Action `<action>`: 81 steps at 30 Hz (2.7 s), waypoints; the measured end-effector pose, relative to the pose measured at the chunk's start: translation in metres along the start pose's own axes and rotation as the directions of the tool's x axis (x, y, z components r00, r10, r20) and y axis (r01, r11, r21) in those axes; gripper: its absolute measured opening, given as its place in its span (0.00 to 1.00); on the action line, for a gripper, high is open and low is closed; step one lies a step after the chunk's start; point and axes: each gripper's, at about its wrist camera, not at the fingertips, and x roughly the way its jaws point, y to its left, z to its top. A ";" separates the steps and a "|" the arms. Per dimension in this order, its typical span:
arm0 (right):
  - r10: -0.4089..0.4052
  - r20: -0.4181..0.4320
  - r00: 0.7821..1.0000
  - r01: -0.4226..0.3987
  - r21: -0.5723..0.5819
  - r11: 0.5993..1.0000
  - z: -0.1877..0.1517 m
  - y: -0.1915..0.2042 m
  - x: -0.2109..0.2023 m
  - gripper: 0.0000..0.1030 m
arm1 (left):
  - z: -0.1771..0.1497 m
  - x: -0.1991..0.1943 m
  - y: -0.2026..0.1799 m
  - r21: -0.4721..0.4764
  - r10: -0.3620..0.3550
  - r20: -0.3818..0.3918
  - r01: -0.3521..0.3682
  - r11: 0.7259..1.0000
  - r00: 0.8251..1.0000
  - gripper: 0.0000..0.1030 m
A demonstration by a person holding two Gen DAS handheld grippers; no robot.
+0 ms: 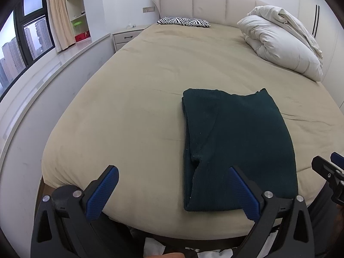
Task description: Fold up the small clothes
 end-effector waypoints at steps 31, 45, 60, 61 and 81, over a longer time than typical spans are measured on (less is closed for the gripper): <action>0.004 -0.028 1.000 -0.004 0.005 1.000 0.001 0.003 0.011 1.00 | -0.003 0.002 0.002 0.003 0.000 -0.008 0.000 1.000 1.000 1.00; 0.004 -0.029 1.000 -0.004 0.007 1.000 0.000 0.005 0.013 1.00 | -0.003 0.003 0.002 0.005 -0.001 -0.009 0.001 1.000 1.000 1.00; 0.009 -0.033 0.999 -0.008 0.009 1.000 -0.001 0.006 0.014 1.00 | -0.005 0.003 0.003 0.009 -0.004 -0.011 0.004 1.000 1.000 1.00; 0.009 -0.033 0.999 -0.009 0.009 1.000 -0.001 0.006 0.015 1.00 | -0.005 0.003 0.003 0.009 -0.004 -0.011 0.004 1.000 1.000 1.00; 0.011 -0.038 0.999 -0.011 0.008 1.000 -0.004 0.009 0.016 1.00 | -0.003 0.004 0.004 0.011 -0.008 -0.016 0.008 1.000 1.000 1.00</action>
